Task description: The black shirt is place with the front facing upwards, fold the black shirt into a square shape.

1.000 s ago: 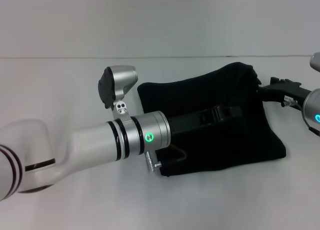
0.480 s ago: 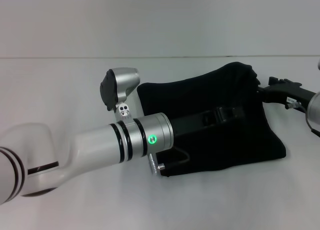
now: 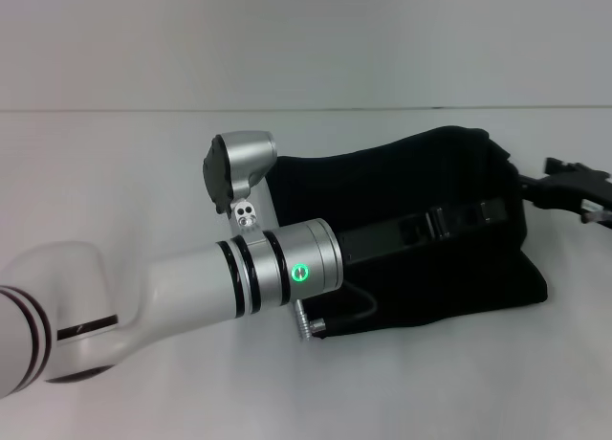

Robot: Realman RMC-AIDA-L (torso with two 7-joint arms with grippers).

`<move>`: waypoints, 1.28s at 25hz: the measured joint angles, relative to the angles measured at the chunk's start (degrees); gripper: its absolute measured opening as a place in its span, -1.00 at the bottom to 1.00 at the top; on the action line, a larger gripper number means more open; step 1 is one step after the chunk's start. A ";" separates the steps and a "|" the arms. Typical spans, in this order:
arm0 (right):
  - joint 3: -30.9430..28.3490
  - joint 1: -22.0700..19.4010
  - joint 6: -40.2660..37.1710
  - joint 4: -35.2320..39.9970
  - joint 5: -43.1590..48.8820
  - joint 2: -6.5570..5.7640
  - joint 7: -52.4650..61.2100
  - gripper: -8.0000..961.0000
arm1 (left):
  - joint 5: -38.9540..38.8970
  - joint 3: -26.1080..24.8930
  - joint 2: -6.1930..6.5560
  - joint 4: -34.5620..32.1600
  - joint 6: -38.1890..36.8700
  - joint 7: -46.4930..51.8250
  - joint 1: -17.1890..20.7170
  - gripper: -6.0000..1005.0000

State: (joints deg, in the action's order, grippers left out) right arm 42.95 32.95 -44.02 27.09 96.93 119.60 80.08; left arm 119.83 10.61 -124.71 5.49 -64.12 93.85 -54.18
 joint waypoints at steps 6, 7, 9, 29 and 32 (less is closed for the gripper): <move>-0.69 -4.48 -0.90 4.36 -0.08 -0.59 2.70 0.96 | 0.25 0.46 0.19 -1.71 -4.41 0.24 0.57 0.05; -1.17 -5.14 -1.12 4.68 -0.08 -0.76 3.28 0.96 | 0.26 0.59 0.24 -2.14 -5.30 0.30 0.82 0.17; -2.73 -6.04 -1.76 4.85 -0.08 -1.14 4.44 0.96 | 0.26 0.71 0.30 -2.59 -6.16 0.38 1.05 0.40; -4.28 0.18 -33.36 7.03 19.67 -10.26 50.47 0.96 | 0.49 15.67 1.07 -35.63 -40.89 -3.05 22.64 0.84; -4.30 1.93 -31.65 6.60 23.79 -9.82 53.42 0.96 | 0.49 16.15 0.99 -35.71 -40.95 -4.06 23.07 0.84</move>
State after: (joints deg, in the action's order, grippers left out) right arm 38.65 34.88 -75.67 33.69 120.73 109.78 133.50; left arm 120.33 26.76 -123.72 -30.22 -105.07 89.79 -31.11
